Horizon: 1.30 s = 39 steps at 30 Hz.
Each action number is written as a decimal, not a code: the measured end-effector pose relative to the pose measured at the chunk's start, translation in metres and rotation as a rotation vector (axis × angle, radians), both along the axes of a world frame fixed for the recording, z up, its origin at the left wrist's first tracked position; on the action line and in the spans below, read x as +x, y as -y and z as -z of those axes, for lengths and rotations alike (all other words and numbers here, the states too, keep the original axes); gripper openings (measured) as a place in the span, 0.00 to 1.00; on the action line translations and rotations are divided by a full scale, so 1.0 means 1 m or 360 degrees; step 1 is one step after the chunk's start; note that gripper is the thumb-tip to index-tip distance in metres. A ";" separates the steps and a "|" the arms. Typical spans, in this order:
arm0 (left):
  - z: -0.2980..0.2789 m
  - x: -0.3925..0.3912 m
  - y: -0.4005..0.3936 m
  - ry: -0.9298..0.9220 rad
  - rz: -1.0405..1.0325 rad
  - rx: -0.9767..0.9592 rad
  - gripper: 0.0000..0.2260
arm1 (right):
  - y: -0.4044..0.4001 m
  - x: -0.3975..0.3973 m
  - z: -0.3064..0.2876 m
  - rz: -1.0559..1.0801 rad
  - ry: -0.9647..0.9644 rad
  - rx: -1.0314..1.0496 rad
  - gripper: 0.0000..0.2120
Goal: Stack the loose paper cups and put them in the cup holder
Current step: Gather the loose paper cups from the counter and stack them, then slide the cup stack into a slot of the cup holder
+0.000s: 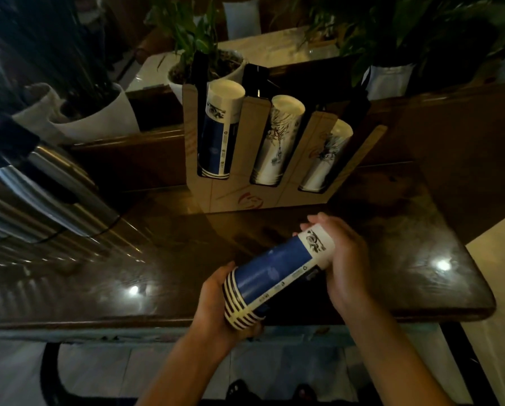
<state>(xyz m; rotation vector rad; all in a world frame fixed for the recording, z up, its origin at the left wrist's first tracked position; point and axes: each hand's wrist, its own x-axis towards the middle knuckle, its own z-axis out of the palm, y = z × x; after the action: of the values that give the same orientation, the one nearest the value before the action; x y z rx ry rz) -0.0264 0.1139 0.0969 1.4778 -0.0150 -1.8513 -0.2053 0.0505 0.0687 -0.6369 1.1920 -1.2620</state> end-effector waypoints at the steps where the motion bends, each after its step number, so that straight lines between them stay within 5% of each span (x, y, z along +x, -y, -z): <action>1: -0.001 -0.005 -0.003 -0.0097 -0.0057 -0.0014 0.17 | -0.001 0.002 -0.002 0.0031 0.0020 -0.0073 0.17; 4: 0.005 -0.018 -0.010 -0.0233 -0.0327 -0.0127 0.12 | -0.001 0.012 -0.008 0.0260 -0.0055 -0.0129 0.11; 7: 0.001 -0.033 -0.015 -0.0386 -0.0439 -0.0039 0.13 | 0.003 0.017 -0.013 0.0418 -0.0033 -0.0089 0.22; 10: -0.002 -0.038 -0.011 -0.0654 -0.0499 0.0226 0.22 | 0.002 0.024 -0.014 0.0298 0.0033 -0.0017 0.39; 14: 0.001 -0.043 -0.012 -0.0797 -0.0610 0.0247 0.23 | -0.003 0.036 -0.017 0.0014 -0.0097 0.0022 0.36; 18: 0.005 -0.048 -0.008 -0.0518 -0.0692 0.0083 0.17 | 0.000 0.038 -0.019 0.0048 -0.0189 0.0046 0.32; 23: 0.004 -0.041 -0.011 -0.0586 -0.0768 -0.0172 0.24 | -0.004 0.042 -0.019 0.0154 -0.0066 0.0108 0.24; 29: 0.013 -0.059 -0.027 0.0331 -0.0926 -0.0566 0.17 | -0.014 0.048 -0.027 0.0259 0.0215 0.0250 0.37; 39: 0.009 -0.055 -0.023 0.0037 -0.0775 -0.0361 0.19 | -0.018 0.054 -0.027 0.0308 -0.0117 -0.0029 0.19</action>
<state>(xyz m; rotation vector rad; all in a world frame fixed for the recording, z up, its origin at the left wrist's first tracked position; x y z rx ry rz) -0.0809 0.1371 0.0880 1.2152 0.1112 -1.3894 -0.1516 0.0682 0.0961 -0.5963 1.3289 -1.4225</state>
